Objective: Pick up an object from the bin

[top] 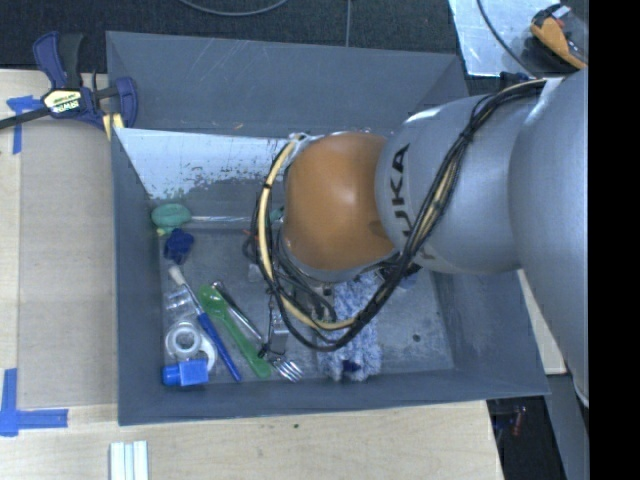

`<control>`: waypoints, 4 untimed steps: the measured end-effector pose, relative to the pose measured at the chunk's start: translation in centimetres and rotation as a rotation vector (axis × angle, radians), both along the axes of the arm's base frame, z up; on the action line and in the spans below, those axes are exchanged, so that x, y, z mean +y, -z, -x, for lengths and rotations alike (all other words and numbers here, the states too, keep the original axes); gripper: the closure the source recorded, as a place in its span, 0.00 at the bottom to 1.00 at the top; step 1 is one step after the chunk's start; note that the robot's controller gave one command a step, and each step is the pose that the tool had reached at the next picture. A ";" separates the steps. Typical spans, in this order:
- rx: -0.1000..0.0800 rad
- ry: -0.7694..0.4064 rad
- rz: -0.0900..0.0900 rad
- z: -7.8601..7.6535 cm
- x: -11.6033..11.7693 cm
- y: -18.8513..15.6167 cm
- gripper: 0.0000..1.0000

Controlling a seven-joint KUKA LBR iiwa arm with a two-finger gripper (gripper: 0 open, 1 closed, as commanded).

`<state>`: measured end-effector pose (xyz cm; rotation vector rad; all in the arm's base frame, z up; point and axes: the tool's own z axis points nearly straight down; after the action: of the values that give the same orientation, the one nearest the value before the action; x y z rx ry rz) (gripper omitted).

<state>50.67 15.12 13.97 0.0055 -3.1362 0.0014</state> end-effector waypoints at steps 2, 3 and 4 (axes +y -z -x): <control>-0.005 0.296 -0.001 -2.9 1.0 6.9 0.00; -0.016 0.144 -0.004 -2.6 0.5 -0.1 0.00; -0.004 0.445 0.001 -1.3 0.5 4.1 0.00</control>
Offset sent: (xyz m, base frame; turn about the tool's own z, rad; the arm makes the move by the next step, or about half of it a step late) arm 0.0282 0.0100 -0.0697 0.2967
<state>51.94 15.59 9.89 -0.6878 -3.0636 0.0012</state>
